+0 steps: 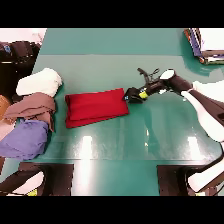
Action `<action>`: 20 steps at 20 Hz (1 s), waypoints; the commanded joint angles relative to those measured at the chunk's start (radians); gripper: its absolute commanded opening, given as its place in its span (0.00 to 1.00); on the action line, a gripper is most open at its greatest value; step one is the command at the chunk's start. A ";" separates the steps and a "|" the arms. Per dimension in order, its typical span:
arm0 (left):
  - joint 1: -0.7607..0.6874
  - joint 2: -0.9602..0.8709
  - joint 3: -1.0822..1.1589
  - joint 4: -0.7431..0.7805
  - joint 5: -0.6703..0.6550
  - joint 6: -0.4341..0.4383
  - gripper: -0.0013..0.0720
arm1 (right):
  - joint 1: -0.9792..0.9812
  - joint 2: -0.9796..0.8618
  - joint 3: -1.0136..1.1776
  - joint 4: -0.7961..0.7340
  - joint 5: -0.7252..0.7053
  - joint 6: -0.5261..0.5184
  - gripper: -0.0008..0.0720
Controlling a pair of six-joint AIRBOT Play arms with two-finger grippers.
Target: Fold the shirts.
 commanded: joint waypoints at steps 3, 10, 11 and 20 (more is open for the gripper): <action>0.000 -0.001 0.000 -0.056 -0.001 0.007 0.05 | 0.099 -0.174 0.178 0.142 0.054 0.002 0.51; -0.182 -0.001 0.000 -0.072 0.039 0.026 0.05 | -0.014 -0.056 0.290 0.035 0.036 -0.022 0.03; -0.212 -0.001 0.000 -0.072 0.047 0.031 0.05 | -0.064 -0.014 0.291 0.005 0.032 -0.021 0.03; -0.312 -0.001 0.000 -0.089 0.104 0.031 0.05 | -0.746 0.303 0.291 -0.322 -0.002 0.128 0.03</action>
